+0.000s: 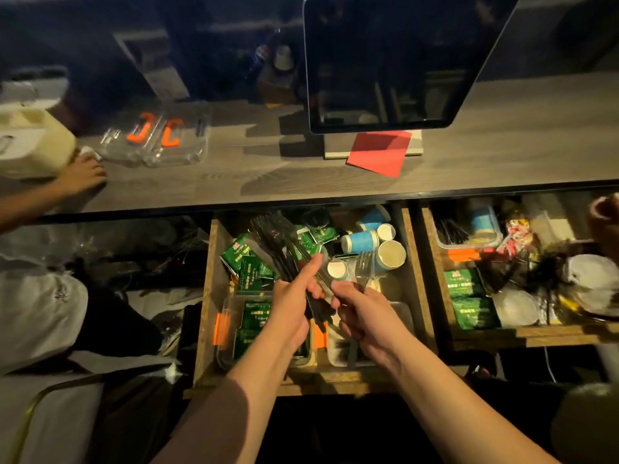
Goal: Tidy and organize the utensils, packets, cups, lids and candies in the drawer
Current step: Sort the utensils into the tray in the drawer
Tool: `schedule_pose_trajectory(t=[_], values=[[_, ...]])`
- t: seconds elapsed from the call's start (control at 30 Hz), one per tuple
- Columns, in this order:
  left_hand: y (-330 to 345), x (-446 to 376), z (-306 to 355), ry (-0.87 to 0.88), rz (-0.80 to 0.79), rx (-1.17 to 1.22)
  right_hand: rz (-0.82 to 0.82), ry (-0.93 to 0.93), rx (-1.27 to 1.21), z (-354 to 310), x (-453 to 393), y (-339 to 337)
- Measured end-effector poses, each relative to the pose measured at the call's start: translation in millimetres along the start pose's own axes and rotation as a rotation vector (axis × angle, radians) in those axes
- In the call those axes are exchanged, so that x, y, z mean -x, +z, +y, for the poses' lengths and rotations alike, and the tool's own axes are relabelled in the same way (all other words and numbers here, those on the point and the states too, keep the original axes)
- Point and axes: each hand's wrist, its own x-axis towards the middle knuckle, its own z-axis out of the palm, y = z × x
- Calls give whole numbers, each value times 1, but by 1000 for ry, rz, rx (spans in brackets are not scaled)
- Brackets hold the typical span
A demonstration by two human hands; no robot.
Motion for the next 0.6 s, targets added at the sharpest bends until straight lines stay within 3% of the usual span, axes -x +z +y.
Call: schedule_pose_trajectory(t=[0.1, 0.2, 0.37, 0.6], values=[[-1, 1, 4, 8, -2, 52, -34, 18, 141, -3, 5, 1], [-5, 2, 8, 27, 18, -64, 88, -7, 285, -9, 6, -2], [-8, 9, 13, 27, 35, -253, 201, -155, 182, -21, -4, 0], [-2, 20, 9, 38, -49, -366, 84, -346, 324, -38, -4, 26]])
